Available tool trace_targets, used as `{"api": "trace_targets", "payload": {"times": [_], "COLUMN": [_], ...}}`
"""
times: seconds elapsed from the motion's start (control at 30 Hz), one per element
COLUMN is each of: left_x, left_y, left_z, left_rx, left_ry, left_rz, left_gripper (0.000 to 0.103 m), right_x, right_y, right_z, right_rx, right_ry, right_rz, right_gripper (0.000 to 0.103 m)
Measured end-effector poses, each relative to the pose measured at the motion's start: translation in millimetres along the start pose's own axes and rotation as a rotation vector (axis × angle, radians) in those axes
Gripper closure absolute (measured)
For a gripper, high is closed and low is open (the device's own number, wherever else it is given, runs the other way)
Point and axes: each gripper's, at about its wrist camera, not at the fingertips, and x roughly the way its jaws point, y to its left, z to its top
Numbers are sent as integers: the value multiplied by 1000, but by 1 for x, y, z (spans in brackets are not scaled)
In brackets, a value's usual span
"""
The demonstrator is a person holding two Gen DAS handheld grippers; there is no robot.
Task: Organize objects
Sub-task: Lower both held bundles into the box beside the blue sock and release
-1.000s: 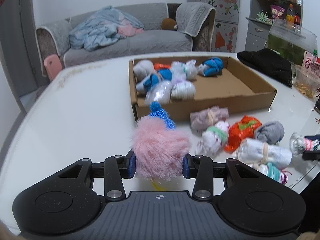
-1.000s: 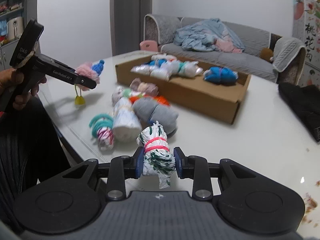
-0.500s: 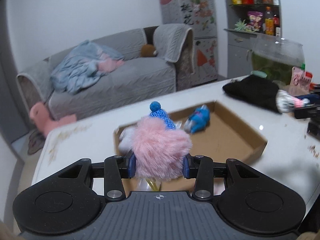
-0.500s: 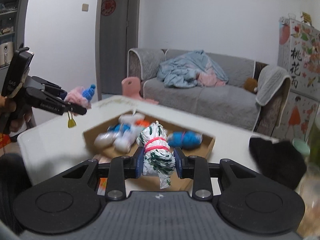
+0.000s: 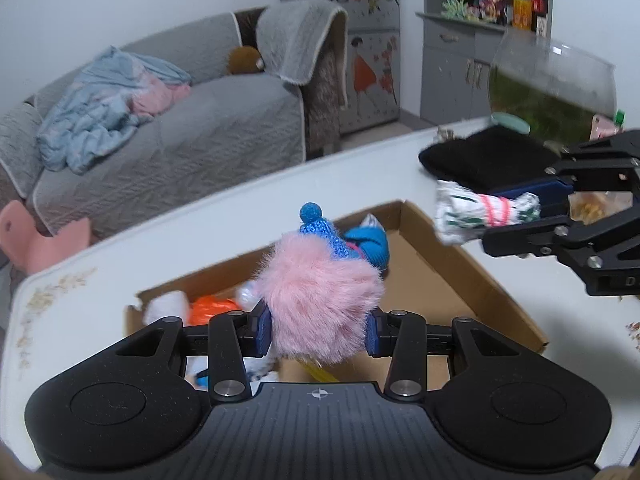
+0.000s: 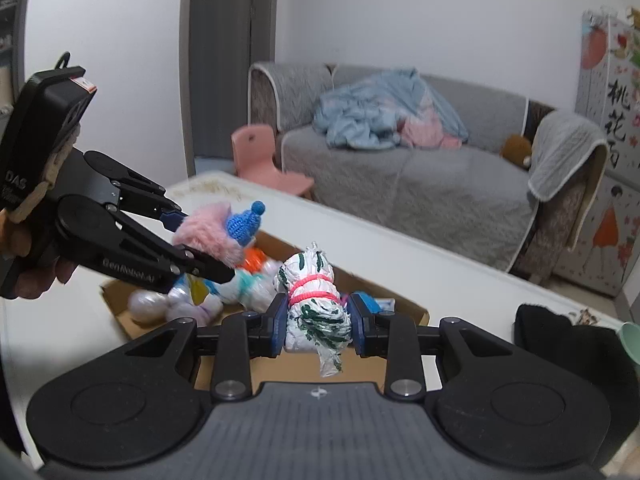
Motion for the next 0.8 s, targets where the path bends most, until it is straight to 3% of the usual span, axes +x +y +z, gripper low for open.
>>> {"api": "trace_targets", "payload": {"times": [0.37, 0.8], "left_x": [68, 104], "left_y": [-8, 6], "left_z": [-13, -7], "left_rx": [30, -36], "left_ry": [110, 161], "left_rz": [-27, -16], "left_gripper": [54, 53], "right_x": [43, 79], "right_y": [-9, -17], "right_z": [-21, -21], "right_rx": [17, -25], "right_ry": [117, 234], "right_rz": [0, -4], "right_gripper": [74, 74]}}
